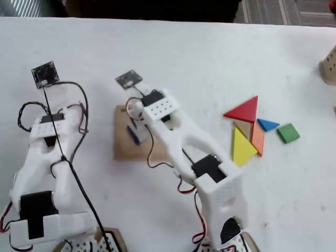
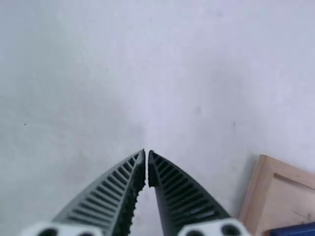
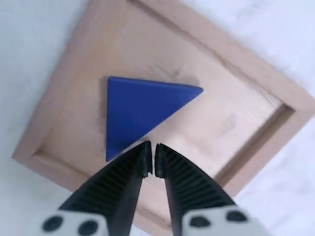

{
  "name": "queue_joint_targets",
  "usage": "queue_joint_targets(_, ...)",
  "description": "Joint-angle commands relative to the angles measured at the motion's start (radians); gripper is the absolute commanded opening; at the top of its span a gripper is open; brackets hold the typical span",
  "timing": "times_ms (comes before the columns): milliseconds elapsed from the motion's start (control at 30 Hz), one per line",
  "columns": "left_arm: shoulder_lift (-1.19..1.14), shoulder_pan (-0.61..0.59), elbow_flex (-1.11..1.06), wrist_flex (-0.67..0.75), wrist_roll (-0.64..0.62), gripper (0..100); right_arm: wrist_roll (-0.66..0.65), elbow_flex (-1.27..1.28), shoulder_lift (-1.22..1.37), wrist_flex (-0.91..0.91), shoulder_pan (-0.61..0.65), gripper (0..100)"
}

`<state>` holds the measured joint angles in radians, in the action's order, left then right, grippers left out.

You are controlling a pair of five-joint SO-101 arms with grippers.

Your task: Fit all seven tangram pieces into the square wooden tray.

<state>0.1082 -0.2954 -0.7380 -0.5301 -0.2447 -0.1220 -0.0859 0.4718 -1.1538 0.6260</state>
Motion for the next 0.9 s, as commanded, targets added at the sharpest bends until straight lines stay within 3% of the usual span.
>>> queue_joint_targets(0, 0.007, 0.013, 0.048, 0.0, 0.006, 3, 0.011, 0.011, -0.025, 0.015, 0.045, 1.8)
queue_joint_targets(367, 0.007, 0.013, 0.046, 0.0, 0.006, 3, 0.005, 0.026, -0.028, 0.211, 0.064, 1.8)
queue_joint_targets(667, 0.007, 0.013, 0.048, 0.0, 0.006, 3, 0.008, 0.034, -0.136, 0.09, 0.021, 1.8)
queue_joint_targets(867, 0.007, 0.013, 0.044, 0.0, 0.006, 3, 0.003, 0.051, -0.028, 0.203, 0.007, 1.8)
